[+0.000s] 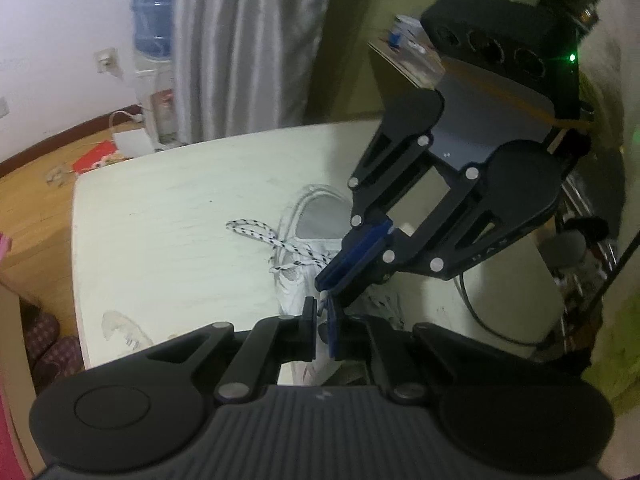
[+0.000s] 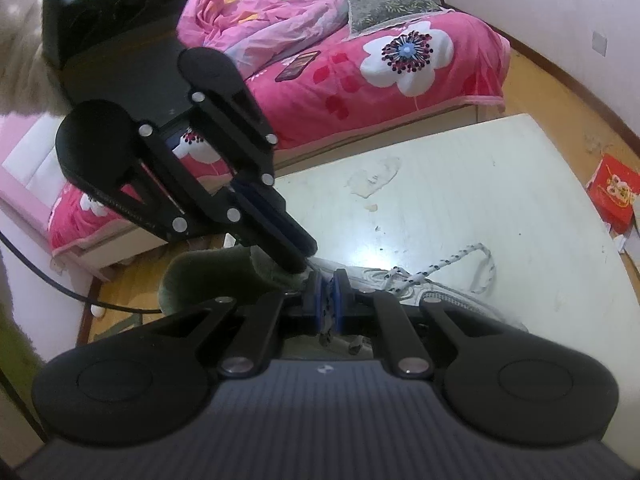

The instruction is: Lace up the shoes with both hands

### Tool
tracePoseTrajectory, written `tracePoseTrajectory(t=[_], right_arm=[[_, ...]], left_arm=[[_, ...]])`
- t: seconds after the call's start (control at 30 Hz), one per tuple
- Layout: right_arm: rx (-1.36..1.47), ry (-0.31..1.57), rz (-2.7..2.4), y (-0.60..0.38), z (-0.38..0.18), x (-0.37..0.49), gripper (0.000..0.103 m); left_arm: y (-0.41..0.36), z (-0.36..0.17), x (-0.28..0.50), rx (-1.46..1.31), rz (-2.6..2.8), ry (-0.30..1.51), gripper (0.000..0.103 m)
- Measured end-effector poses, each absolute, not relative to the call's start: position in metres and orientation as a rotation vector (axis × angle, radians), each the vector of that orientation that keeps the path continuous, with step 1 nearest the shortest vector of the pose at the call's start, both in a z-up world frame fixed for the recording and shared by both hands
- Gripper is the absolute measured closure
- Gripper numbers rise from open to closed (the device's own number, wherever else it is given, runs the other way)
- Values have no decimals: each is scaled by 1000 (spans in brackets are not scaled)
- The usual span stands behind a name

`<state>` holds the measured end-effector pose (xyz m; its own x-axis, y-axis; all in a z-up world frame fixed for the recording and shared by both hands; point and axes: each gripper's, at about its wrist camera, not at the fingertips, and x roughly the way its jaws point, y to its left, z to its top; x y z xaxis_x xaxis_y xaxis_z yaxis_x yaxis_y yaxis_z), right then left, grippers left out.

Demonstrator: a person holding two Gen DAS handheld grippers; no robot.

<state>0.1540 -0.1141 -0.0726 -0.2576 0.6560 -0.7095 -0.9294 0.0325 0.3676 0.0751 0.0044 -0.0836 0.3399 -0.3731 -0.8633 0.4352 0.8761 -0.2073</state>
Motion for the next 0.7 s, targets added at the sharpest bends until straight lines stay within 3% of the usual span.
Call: tracePoseTrajectory(t=[0.57,0.7], right_arm=[[-437,830,1548,-137,-61,161,96],[-490,875,1404,-136,-70,185,96]], left_arm=[[21,-91,94,3,-589,1137,102],[24,-88,92,-4,-571,1126,102]])
